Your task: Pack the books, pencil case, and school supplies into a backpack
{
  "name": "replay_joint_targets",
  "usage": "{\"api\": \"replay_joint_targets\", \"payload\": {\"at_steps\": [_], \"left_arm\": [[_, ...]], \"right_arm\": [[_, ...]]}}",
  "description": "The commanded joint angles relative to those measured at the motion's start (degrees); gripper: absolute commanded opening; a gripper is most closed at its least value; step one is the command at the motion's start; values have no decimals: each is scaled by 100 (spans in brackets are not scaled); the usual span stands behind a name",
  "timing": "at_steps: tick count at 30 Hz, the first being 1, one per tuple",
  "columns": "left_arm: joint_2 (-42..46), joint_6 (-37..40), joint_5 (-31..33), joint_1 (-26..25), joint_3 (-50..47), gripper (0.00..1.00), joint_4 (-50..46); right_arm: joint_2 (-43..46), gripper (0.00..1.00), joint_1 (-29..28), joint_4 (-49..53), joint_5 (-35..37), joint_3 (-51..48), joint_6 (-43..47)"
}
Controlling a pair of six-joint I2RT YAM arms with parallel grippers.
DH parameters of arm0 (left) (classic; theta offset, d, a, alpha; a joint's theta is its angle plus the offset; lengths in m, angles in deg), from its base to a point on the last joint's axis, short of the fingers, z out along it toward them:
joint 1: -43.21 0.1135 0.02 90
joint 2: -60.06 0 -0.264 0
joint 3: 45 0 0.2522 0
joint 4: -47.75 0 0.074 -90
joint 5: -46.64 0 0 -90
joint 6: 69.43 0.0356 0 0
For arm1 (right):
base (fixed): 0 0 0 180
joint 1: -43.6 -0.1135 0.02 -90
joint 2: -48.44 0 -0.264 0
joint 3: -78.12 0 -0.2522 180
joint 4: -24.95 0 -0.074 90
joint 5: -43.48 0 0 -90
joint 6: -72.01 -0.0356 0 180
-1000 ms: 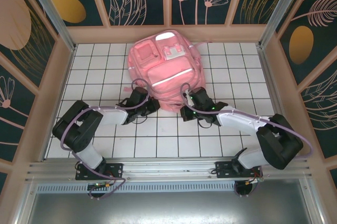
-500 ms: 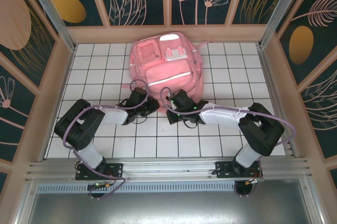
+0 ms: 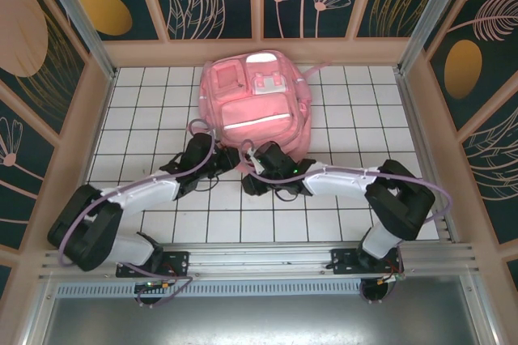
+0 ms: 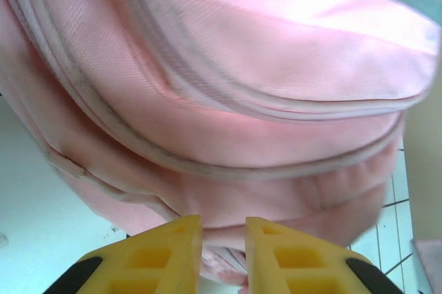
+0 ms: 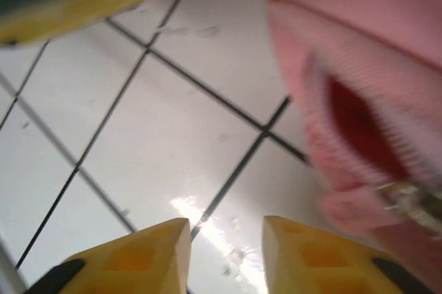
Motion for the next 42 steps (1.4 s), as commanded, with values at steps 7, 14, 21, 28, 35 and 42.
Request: {"api": "replay_joint_targets", "payload": {"at_steps": [7, 14, 21, 28, 35, 42], "left_arm": [[334, 788, -25, -45, 690, 39, -1663], [-335, 989, -4, -416, 1205, 48, -2133], [-750, 859, 893, -1206, 1827, 56, -2836], [-1483, 1018, 1661, -1766, 2440, 57, -3387], [-1921, 976, 1959, -1771, 2711, 57, -3466], [-2262, 932, 2204, -1766, 2681, 50, -3116]], "right_arm": [[1940, 49, 432, 216, -130, -705, 306], [2703, 42, 1345, 606, 591, -948, -161], [2551, 37, 1429, 481, 1558, -1132, -781], [2303, 34, 1508, 231, 1613, -1176, -872], [2293, 34, 1552, 142, 1556, -1191, -857], [2427, 34, 1552, 2, 1458, -1406, -942]]}}
